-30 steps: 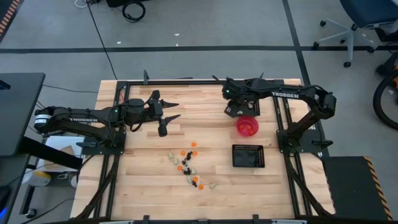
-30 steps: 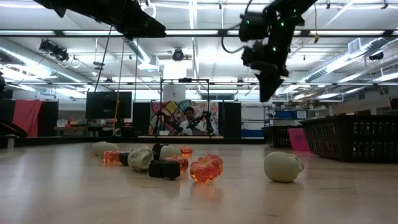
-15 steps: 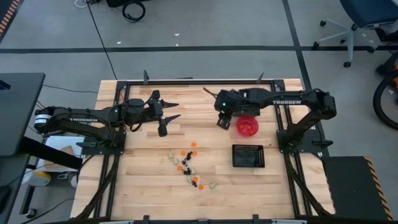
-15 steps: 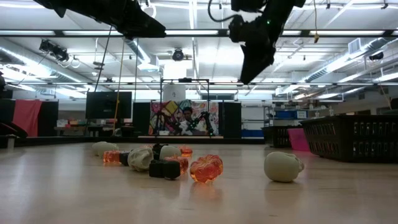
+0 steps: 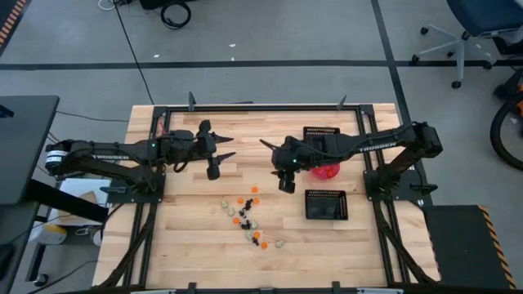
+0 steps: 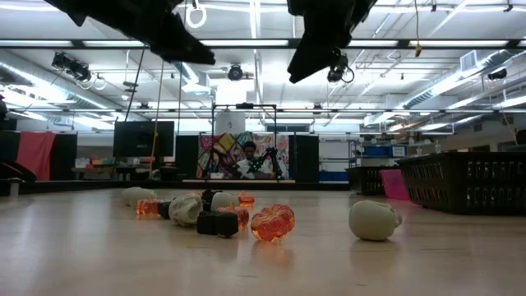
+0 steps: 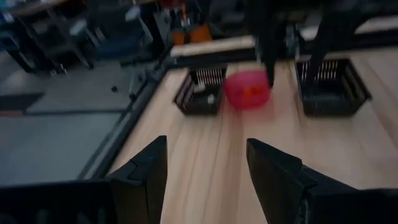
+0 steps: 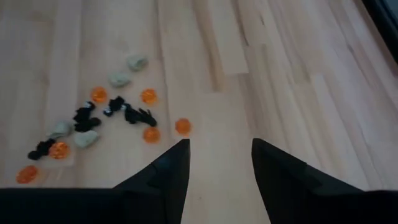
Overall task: Sort Halloween decoration
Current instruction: Put the orange pumpkin toy into the pink bowl
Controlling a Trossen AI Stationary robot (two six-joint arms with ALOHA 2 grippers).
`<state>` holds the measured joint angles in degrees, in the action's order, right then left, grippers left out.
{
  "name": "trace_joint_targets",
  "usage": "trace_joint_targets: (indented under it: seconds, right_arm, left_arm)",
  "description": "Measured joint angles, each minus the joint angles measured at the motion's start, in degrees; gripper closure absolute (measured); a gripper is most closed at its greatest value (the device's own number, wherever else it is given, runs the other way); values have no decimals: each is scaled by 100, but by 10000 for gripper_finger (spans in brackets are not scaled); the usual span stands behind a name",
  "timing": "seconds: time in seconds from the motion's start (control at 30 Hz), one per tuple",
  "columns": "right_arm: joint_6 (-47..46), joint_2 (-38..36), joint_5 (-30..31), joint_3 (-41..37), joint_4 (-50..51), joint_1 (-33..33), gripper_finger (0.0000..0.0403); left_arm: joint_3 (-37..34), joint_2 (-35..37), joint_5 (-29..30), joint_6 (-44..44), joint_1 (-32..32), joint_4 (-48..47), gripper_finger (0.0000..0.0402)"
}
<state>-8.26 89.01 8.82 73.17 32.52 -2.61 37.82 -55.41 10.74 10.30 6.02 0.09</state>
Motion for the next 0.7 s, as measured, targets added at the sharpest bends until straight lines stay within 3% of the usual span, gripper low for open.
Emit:
trace_joint_targets:
  seconds: [0.27, 0.5, 0.7]
  right_arm:
    - [393, 0, 1, -255, -580, -359, 227]
    - [739, -2, -21, -916, -2012, -707, 227]
    - [712, 206, -434, -1113, -2759, -855, 227]
  left_arm:
    - [0, -299, -3, -20, 29, -41, 209]
    - [-2, -316, -4, 92, 247, -72, 209]
    - [-2, -316, -2, 105, 437, -74, 209]
